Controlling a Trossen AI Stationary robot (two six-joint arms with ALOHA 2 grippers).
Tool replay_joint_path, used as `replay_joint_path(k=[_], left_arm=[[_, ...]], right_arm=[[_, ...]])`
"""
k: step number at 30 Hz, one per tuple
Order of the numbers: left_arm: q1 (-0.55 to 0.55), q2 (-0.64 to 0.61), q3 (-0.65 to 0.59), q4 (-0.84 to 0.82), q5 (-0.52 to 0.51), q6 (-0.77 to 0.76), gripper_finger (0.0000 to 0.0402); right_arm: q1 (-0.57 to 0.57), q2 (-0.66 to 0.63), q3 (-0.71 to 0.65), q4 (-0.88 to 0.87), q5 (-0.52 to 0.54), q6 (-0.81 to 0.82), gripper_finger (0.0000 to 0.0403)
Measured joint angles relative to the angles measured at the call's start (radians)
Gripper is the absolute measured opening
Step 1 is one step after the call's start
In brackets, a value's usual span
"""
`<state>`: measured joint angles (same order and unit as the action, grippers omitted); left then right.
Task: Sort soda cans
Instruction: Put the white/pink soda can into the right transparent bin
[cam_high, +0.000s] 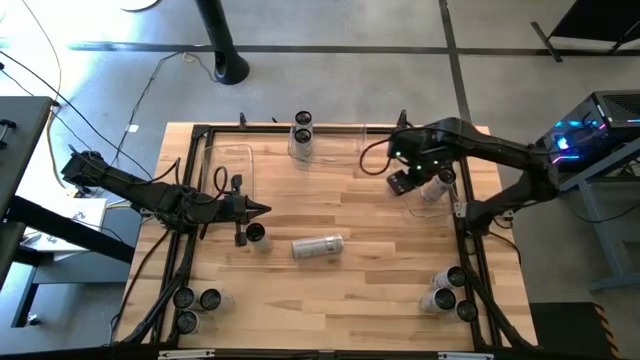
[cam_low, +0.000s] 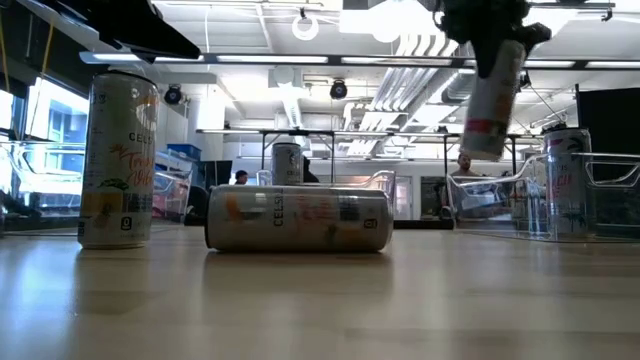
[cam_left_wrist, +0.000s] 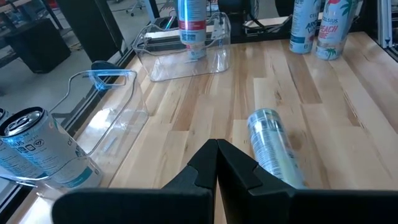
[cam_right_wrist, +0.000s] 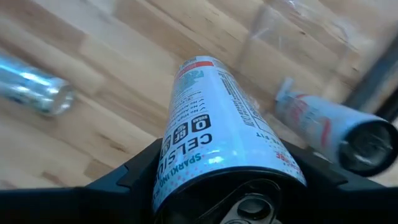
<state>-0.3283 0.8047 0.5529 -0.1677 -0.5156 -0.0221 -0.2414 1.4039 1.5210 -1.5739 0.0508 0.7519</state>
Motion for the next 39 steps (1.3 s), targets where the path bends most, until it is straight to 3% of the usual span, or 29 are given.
replay_joint_path(k=[10, 15, 22, 39], left_arm=[[0.000, 0.000, 0.000, 0.008, 0.000, 0.025, 0.0000], [0.000, 0.000, 0.000, 0.008, 0.000, 0.024, 0.0000], [0.000, 0.000, 0.000, 0.008, 0.000, 0.024, 0.0000], [0.000, 0.000, 0.000, 0.008, 0.000, 0.025, 0.0000]], right_arm=[[-0.120, -0.114, -0.058, 0.002, 0.025, -0.013, 0.0241], [-0.146, -0.069, -0.068, 0.007, 0.012, -0.060, 0.0241], [-0.210, -0.005, -0.185, 0.004, 0.011, -0.151, 0.0241], [-0.258, 0.002, -0.367, 0.105, 0.035, -0.223, 0.0241]])
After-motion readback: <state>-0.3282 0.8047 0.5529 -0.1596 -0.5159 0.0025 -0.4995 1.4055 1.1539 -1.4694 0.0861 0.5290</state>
